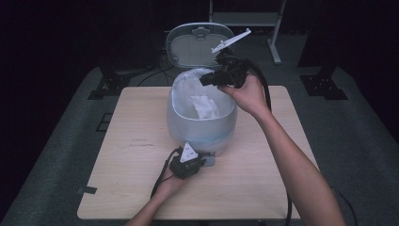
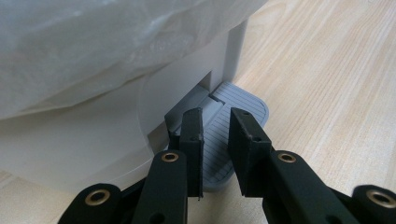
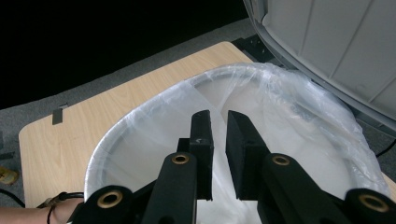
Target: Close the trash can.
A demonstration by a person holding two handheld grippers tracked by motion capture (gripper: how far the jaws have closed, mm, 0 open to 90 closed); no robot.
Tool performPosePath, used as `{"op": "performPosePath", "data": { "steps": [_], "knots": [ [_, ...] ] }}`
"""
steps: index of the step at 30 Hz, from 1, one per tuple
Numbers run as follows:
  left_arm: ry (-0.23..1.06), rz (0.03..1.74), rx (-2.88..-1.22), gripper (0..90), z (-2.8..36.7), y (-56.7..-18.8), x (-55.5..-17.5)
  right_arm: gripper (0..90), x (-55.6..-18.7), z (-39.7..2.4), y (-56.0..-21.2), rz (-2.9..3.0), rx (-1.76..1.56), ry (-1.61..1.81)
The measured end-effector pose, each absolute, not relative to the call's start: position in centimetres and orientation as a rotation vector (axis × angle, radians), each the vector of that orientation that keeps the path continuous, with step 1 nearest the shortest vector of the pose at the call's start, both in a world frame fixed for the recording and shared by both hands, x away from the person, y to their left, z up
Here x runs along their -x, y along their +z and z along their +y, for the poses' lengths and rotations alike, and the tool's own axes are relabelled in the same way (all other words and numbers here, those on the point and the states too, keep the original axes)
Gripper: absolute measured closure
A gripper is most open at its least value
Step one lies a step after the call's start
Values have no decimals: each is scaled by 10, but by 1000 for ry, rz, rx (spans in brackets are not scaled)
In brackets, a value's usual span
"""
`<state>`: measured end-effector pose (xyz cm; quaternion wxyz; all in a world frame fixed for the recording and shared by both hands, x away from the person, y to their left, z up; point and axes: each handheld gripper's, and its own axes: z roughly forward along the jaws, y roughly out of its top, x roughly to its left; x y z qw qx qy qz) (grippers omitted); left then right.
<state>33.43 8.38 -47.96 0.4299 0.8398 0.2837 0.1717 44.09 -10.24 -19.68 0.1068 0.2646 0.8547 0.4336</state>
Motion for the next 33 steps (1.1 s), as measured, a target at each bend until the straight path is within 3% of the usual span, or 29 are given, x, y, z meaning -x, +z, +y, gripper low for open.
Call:
{"op": "performPosePath", "data": {
  "steps": [33],
  "knots": [
    [438, 703, -2092, 754, 83, -480, -334, 728, -421, -145, -203, 2489, -790, 1360]
  ]
}}
